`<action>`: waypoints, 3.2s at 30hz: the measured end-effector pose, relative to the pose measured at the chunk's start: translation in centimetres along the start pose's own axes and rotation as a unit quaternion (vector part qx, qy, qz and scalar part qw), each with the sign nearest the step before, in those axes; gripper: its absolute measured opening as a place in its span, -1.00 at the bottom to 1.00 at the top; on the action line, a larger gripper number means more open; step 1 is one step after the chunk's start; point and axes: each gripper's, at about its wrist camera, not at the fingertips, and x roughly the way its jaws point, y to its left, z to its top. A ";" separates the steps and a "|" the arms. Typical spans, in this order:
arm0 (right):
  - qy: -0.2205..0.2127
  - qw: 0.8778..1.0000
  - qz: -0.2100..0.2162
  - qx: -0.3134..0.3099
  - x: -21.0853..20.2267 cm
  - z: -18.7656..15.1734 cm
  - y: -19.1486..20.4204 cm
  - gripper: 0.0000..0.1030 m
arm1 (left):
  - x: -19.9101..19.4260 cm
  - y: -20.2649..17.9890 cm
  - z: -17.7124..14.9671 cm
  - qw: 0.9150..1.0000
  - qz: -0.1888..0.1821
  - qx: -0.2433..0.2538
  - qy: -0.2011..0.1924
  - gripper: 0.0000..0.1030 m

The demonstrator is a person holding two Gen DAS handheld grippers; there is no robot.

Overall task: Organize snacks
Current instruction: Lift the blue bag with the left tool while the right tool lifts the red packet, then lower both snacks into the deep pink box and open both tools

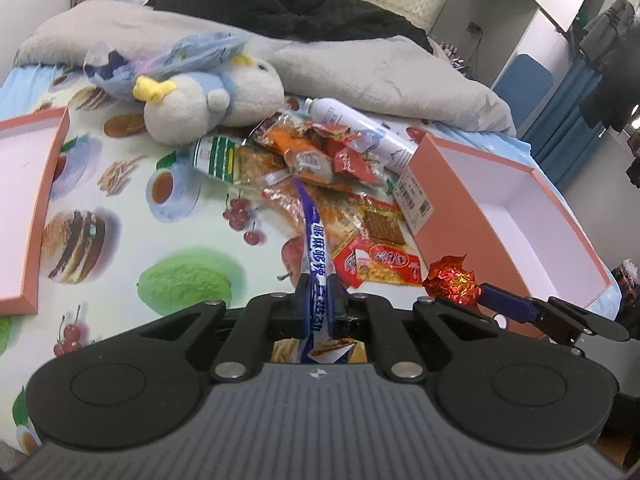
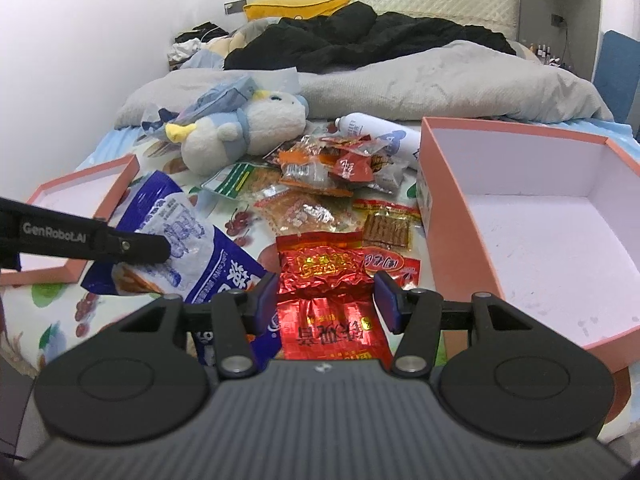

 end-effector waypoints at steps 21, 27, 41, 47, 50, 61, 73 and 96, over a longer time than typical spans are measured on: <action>-0.061 0.998 -0.030 0.016 -3.3 4.6 -2.7 0.07 | -2.4 -6.1 6.1 0.997 -0.040 0.052 -0.044 -0.88; -0.088 0.995 -0.044 0.013 -4.6 7.0 -4.0 0.07 | -3.9 -8.9 9.0 0.993 -0.061 0.073 -0.074 -0.88; -0.138 0.984 -0.111 0.014 -7.9 11.5 -9.0 0.07 | -5.5 -16.6 14.1 0.982 -0.115 0.100 -0.116 -0.88; -0.124 0.983 -0.131 0.033 -7.6 11.5 -12.5 0.07 | -3.0 -20.3 15.0 0.979 -0.137 0.115 -0.098 -0.88; -0.106 0.983 -0.143 0.045 -6.7 10.8 -14.4 0.07 | -0.8 -22.1 14.9 0.979 -0.142 0.125 -0.076 -0.88; -0.034 0.976 -0.182 0.114 -2.1 5.7 -19.9 0.07 | 10.1 -25.0 12.0 0.982 -0.129 0.139 0.017 -0.88; 0.022 0.976 -0.174 0.131 2.1 1.7 -22.0 0.07 | 17.2 -24.5 8.2 0.982 -0.098 0.137 0.087 -0.87; -0.031 0.977 -0.156 0.145 -2.6 4.9 -20.4 0.23 | 9.4 -22.6 11.1 0.987 -0.083 0.136 0.015 0.43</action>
